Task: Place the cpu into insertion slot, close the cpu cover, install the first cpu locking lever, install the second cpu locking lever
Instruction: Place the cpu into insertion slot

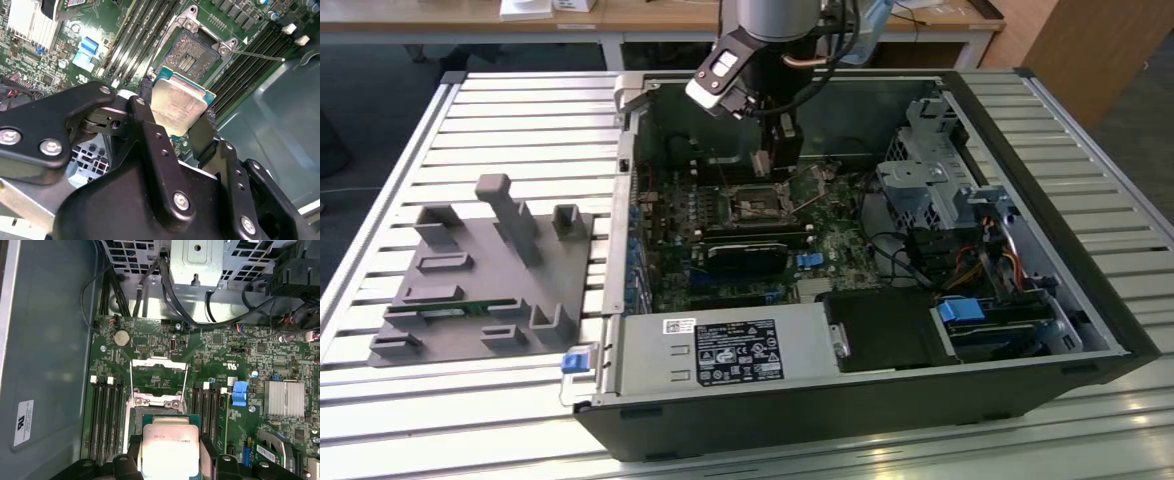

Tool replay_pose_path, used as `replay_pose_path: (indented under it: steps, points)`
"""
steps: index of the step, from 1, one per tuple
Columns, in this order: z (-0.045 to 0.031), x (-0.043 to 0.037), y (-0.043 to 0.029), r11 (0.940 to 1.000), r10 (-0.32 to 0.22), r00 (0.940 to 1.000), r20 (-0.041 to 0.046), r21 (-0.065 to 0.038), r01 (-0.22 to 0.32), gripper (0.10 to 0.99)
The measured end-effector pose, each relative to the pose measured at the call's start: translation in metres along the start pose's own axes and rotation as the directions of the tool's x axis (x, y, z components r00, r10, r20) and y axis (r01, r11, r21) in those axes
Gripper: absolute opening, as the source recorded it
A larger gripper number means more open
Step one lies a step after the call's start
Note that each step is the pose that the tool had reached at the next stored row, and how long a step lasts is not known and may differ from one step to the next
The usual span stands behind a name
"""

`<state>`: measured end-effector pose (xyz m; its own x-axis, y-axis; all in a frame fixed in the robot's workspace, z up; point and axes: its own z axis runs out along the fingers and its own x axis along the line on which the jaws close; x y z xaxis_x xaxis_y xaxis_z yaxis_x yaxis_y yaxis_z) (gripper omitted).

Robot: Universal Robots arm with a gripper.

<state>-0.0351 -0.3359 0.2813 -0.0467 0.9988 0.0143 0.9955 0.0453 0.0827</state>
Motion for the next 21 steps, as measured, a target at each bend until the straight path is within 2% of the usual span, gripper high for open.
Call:
replay_pose_path:
  steps: [15,21]
  points:
    - [0.0079,-0.0001,-0.001,1.0,0.0,1.0,-0.0001,0.0,0.0,0.541]
    - [0.017,0.0002,-0.0018,1.0,0.001,1.0,0.0006,0.0,-0.001,0.541]
